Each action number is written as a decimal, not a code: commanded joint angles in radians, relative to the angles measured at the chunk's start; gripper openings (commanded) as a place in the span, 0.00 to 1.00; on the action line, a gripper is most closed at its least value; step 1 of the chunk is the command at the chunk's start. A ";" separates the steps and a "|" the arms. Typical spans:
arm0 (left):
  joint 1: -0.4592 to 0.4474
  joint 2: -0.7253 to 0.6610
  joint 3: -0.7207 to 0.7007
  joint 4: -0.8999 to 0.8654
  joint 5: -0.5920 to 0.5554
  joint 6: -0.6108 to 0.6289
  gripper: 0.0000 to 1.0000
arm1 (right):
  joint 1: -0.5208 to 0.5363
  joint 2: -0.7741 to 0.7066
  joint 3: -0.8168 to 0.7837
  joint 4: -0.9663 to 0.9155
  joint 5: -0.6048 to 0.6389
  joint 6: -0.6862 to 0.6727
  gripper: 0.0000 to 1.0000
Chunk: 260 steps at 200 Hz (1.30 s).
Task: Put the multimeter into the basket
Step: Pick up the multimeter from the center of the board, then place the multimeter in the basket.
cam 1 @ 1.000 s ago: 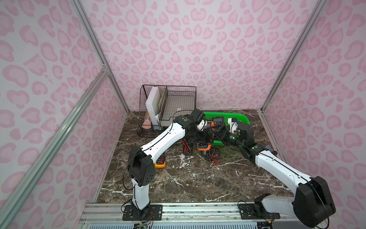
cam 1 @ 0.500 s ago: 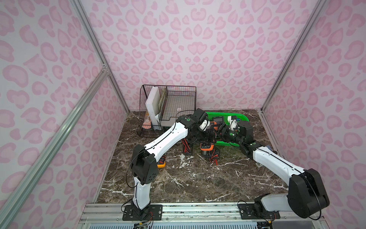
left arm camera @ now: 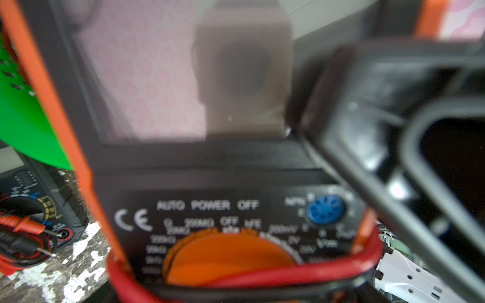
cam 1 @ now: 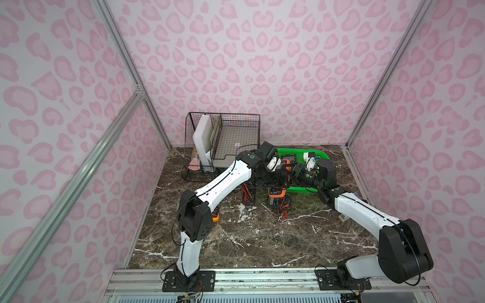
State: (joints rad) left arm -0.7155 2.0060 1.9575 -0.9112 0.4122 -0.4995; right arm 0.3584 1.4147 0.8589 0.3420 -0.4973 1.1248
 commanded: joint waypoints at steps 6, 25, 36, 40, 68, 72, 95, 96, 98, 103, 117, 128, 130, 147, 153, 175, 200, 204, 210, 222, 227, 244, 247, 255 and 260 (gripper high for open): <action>0.001 0.023 0.054 0.009 0.021 0.018 0.26 | -0.021 0.004 0.014 0.038 -0.011 0.007 0.46; 0.001 0.045 0.095 -0.005 0.015 0.022 0.39 | -0.043 0.006 0.020 0.036 -0.010 0.004 0.45; 0.001 0.058 0.118 -0.013 0.013 0.024 0.45 | -0.055 0.009 0.025 0.035 -0.011 0.001 0.44; 0.001 0.063 0.127 -0.016 0.011 0.024 0.48 | -0.059 0.010 0.028 0.034 -0.011 0.000 0.44; 0.002 0.090 0.178 -0.032 0.001 0.021 0.74 | -0.094 0.016 0.046 0.019 -0.013 -0.014 0.42; 0.002 0.091 0.184 -0.032 0.000 0.021 0.77 | -0.096 0.018 0.048 0.017 -0.014 -0.015 0.42; 0.001 0.093 0.203 -0.031 -0.009 0.019 0.98 | -0.120 0.024 0.058 0.002 -0.012 -0.026 0.40; 0.001 0.093 0.203 -0.031 -0.009 0.019 0.98 | -0.120 0.024 0.058 0.002 -0.013 -0.027 0.40; 0.001 0.093 0.204 -0.030 -0.010 0.019 0.98 | -0.123 0.025 0.059 0.001 -0.013 -0.028 0.40; 0.002 0.092 0.205 -0.030 -0.012 0.018 0.98 | -0.130 0.025 0.059 -0.002 -0.014 -0.031 0.40; 0.001 0.090 0.208 -0.030 -0.014 0.019 0.98 | -0.143 0.029 0.061 -0.010 -0.013 -0.040 0.40; 0.002 0.087 0.207 -0.032 -0.016 0.018 0.98 | -0.154 0.031 0.061 -0.019 -0.014 -0.049 0.40; 0.002 0.086 0.207 -0.031 -0.016 0.019 0.98 | -0.156 0.032 0.060 -0.020 -0.013 -0.051 0.40; 0.001 0.080 0.207 -0.032 -0.019 0.021 0.98 | -0.180 0.036 0.065 -0.037 -0.014 -0.071 0.39; 0.001 0.078 0.207 -0.035 -0.023 0.022 0.98 | -0.190 0.037 0.069 -0.045 -0.015 -0.079 0.39; 0.001 0.065 0.205 -0.050 -0.034 0.031 0.98 | -0.243 0.039 0.082 -0.069 -0.025 -0.106 0.39; 0.001 0.047 0.194 -0.069 -0.052 0.045 0.98 | -0.308 0.048 0.105 -0.104 -0.043 -0.148 0.39; 0.001 0.045 0.192 -0.075 -0.055 0.048 0.98 | -0.321 0.049 0.110 -0.111 -0.045 -0.159 0.39; 0.001 0.041 0.189 -0.081 -0.060 0.051 0.99 | -0.337 0.054 0.117 -0.122 -0.050 -0.171 0.39; 0.002 0.031 0.177 -0.091 -0.069 0.058 0.98 | -0.370 0.062 0.124 -0.131 -0.063 -0.194 0.39; 0.001 0.026 0.170 -0.095 -0.073 0.062 0.98 | -0.382 0.067 0.127 -0.135 -0.070 -0.203 0.39; 0.001 0.005 0.145 -0.103 -0.089 0.072 0.98 | -0.425 0.084 0.139 -0.153 -0.088 -0.235 0.39; 0.001 0.001 0.139 -0.104 -0.092 0.074 0.98 | -0.432 0.087 0.143 -0.158 -0.092 -0.242 0.39; 0.001 -0.009 0.127 -0.109 -0.100 0.079 0.98 | -0.447 0.098 0.151 -0.165 -0.096 -0.263 0.39; 0.001 -0.015 0.119 -0.112 -0.105 0.082 0.98 | -0.455 0.103 0.158 -0.175 -0.100 -0.277 0.39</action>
State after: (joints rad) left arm -0.7155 2.0216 2.1006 -0.9878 0.3397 -0.4477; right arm -0.0685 1.5024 0.9886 0.1699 -0.5465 0.9218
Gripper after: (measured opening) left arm 0.983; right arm 0.488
